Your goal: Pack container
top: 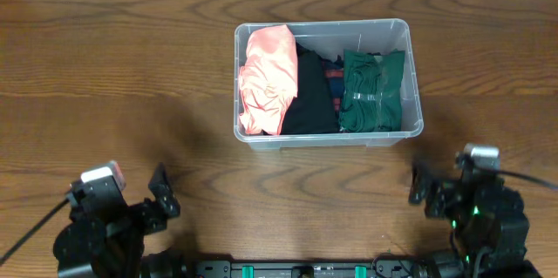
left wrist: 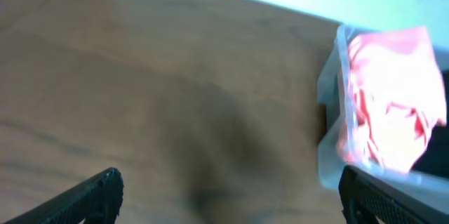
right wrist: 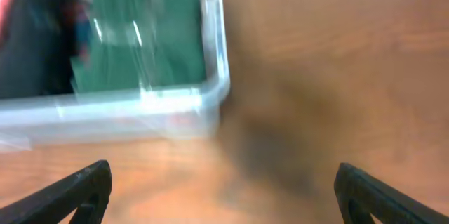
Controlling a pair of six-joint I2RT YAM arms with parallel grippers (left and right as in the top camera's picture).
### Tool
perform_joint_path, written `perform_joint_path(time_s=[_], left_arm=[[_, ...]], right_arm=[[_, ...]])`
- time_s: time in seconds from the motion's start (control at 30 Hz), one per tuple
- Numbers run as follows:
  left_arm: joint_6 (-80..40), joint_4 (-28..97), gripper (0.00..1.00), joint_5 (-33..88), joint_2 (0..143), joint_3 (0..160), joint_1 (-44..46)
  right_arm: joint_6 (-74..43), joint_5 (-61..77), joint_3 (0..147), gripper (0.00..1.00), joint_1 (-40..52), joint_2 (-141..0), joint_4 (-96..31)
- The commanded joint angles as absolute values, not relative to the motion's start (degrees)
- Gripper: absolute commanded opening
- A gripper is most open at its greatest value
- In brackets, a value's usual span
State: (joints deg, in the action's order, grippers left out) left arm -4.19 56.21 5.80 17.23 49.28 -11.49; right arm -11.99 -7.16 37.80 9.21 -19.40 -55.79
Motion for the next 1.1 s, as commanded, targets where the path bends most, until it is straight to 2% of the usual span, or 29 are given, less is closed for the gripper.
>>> perform_joint_path(time_s=[0.0, 0.2, 0.57, 0.87, 0.97, 1.07], left_arm=[[-3.22, 58.89, 0.98, 5.93, 16.73, 49.19, -11.66], [-3.22, 64.34, 0.98, 5.93, 16.73, 49.19, -11.66], [-3.22, 65.98, 0.98, 5.93, 16.73, 49.19, -11.66], [-3.22, 65.98, 0.98, 5.93, 16.73, 49.19, -11.66], [-3.22, 65.98, 0.98, 5.93, 16.73, 49.19, -11.66], [-3.22, 65.98, 0.98, 5.93, 16.73, 49.19, -11.66]], right_arm=[[-13.06, -7.49, 37.41, 0.99, 9.61, -17.45, -62.33], [-13.67, -7.44, 37.1, 0.99, 9.61, -17.61, -63.83], [-13.67, -7.44, 37.01, 0.99, 9.43, -15.84, -63.79], [-10.83, -7.14, 34.7, 0.99, 7.94, -0.38, -62.39], [-7.18, -6.85, 32.45, 0.99, 8.01, -1.48, -56.8], [0.86, -6.83, 26.83, 0.99, 8.05, -0.25, -43.53]])
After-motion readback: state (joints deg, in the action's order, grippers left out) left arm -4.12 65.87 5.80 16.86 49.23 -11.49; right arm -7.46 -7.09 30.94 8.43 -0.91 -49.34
